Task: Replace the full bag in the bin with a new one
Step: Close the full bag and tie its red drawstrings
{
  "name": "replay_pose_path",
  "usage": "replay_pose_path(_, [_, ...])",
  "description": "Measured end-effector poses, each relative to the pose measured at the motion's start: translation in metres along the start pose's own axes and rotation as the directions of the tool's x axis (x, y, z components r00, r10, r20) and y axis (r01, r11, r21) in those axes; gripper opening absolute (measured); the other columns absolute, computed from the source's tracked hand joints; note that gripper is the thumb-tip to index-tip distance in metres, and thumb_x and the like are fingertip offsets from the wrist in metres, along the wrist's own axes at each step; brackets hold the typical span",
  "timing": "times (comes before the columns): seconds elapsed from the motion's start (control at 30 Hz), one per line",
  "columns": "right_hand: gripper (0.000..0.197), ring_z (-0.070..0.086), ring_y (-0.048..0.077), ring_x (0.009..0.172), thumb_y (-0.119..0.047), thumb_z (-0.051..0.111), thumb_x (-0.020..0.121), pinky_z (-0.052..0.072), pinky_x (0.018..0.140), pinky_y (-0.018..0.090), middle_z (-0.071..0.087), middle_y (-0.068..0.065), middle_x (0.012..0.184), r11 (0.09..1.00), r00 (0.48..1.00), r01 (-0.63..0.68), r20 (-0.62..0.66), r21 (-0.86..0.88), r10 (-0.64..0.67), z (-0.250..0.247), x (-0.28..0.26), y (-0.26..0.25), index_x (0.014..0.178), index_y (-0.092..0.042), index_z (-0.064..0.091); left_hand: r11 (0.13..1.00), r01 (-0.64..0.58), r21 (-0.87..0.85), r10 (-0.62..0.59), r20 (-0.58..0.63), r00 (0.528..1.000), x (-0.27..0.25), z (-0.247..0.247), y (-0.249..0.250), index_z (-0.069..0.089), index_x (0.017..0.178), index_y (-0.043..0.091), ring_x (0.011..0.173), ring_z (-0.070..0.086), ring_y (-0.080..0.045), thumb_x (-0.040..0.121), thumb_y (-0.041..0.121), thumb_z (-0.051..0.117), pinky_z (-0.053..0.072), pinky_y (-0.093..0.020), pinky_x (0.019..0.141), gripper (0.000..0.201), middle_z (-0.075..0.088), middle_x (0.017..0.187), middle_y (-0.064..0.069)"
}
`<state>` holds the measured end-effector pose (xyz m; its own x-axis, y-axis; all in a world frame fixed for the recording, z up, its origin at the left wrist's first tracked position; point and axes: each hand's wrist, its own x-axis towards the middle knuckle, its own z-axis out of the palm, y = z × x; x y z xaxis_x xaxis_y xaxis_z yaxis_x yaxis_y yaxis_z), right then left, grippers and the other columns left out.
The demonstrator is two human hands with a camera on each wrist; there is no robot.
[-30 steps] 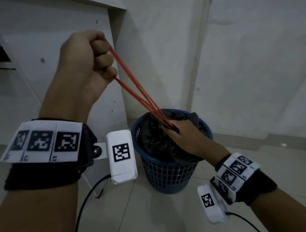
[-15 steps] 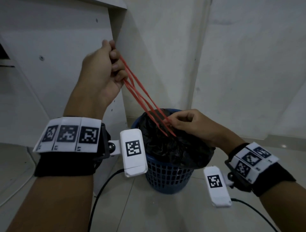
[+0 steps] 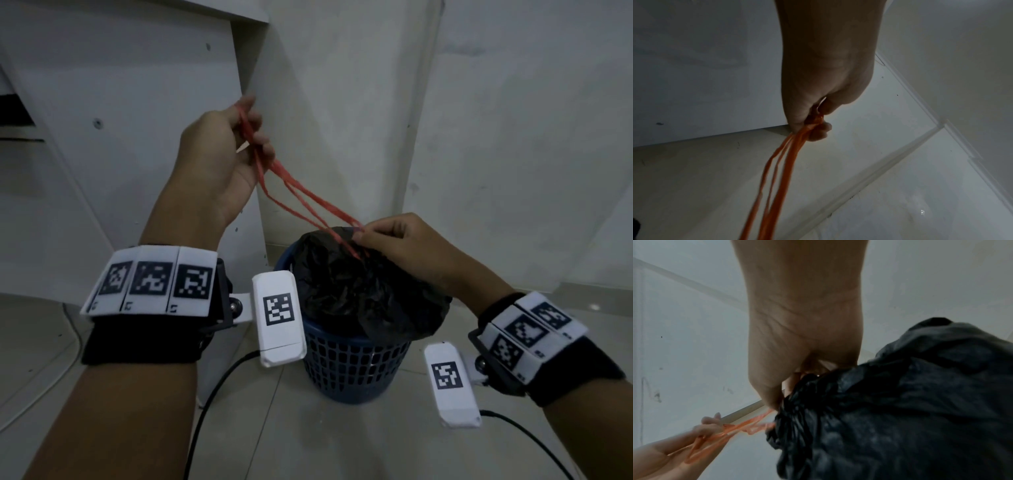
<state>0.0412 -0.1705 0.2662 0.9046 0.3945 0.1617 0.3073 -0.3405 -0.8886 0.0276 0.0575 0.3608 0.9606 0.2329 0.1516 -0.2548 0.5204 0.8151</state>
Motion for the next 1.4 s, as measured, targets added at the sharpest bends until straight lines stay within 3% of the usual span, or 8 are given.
replay_pose_path(0.2, [0.029,0.062,0.008,0.068,-0.027,0.052,0.102,0.048,0.066,0.016,0.067,-0.002,0.073,0.995,0.959,0.072,-0.280,0.074,-0.049,-0.006,0.010,-0.001,0.082,-0.010,0.066,0.826,0.009,0.563,-0.019,0.012,1.000,0.000,-0.012,-0.008,0.064,0.113,-0.007,0.065,0.070,-0.008,0.099,0.006,0.058,0.059,-0.020,0.064,0.021,0.070,0.094,-0.011])
replay_pose_path(0.33, [0.025,0.074,0.026,0.078,-0.021,0.048,0.103,0.059,0.072,0.034,0.072,0.016,0.084,0.917,0.934,0.118,-0.357,0.380,0.028,-0.012,0.011,-0.012,0.093,-0.001,0.060,0.710,0.019,0.704,0.009,-0.036,0.999,0.001,-0.020,-0.017,0.062,0.116,-0.013,0.063,0.071,-0.011,0.093,0.007,0.067,0.059,-0.019,0.057,0.032,0.071,0.091,-0.018])
replay_pose_path(0.57, [0.023,0.072,0.039,0.084,-0.028,0.049,0.099,0.059,0.083,0.052,0.072,0.022,0.087,0.944,0.906,0.093,-0.420,0.315,0.051,-0.012,0.014,-0.015,0.091,-0.008,0.058,0.314,0.130,0.940,-0.045,-0.122,0.991,0.005,-0.018,-0.035,0.074,0.085,-0.003,0.066,0.074,-0.019,0.095,0.065,0.046,0.062,-0.033,0.067,0.074,0.076,0.069,-0.008])
replay_pose_path(0.73, [0.034,0.071,0.038,0.086,-0.048,0.053,0.094,0.055,0.087,0.057,0.072,0.023,0.094,0.966,0.892,0.082,-0.451,0.247,0.039,-0.005,0.018,-0.013,0.093,-0.016,0.062,0.431,0.086,0.898,-0.286,0.046,0.957,-0.018,0.014,-0.053,0.079,0.085,0.012,0.070,0.071,-0.013,0.089,0.081,0.028,0.056,-0.028,0.066,0.085,0.078,0.076,0.001])
replay_pose_path(1.0, [0.031,0.068,0.020,0.080,-0.027,0.055,0.102,0.057,0.080,0.036,0.071,0.011,0.089,0.916,0.910,0.145,-0.414,0.375,0.026,0.002,0.020,-0.013,0.102,0.001,0.067,0.563,-0.140,0.815,0.061,0.128,0.990,-0.014,0.023,-0.098,0.081,0.084,0.027,0.073,0.073,-0.013,0.079,0.061,0.069,0.062,-0.040,0.079,0.036,0.076,0.072,0.008])
replay_pose_path(1.2, [0.023,0.069,0.019,0.067,-0.022,0.062,0.098,0.057,0.065,0.029,0.071,0.012,0.085,0.781,0.904,0.149,-0.404,0.606,0.141,-0.003,0.018,-0.012,0.088,-0.004,0.071,0.830,0.051,0.555,-0.070,0.014,0.997,-0.010,0.025,-0.093,0.077,0.096,0.019,0.076,0.069,-0.014,0.093,0.034,0.063,0.062,-0.037,0.082,0.021,0.078,0.089,0.001])
replay_pose_path(1.3, [0.020,0.072,0.020,0.081,-0.019,0.063,0.096,0.058,0.074,0.031,0.074,0.010,0.093,0.784,0.913,0.165,-0.394,0.598,0.109,-0.003,0.018,-0.011,0.088,-0.005,0.075,0.768,0.155,0.621,-0.239,0.052,0.970,-0.014,0.023,-0.087,0.077,0.093,0.018,0.071,0.070,-0.012,0.087,0.061,0.061,0.060,-0.033,0.080,0.047,0.075,0.080,0.005])
replay_pose_path(1.4, [0.017,0.073,0.019,0.085,-0.018,0.064,0.096,0.058,0.078,0.029,0.077,0.007,0.094,0.816,0.914,0.165,-0.397,0.554,0.085,-0.003,0.019,-0.011,0.095,-0.006,0.076,0.714,0.010,0.700,-0.151,0.141,0.978,-0.017,0.023,-0.092,0.080,0.087,0.017,0.078,0.074,-0.018,0.078,0.057,0.076,0.059,-0.037,0.084,0.041,0.077,0.082,0.003])
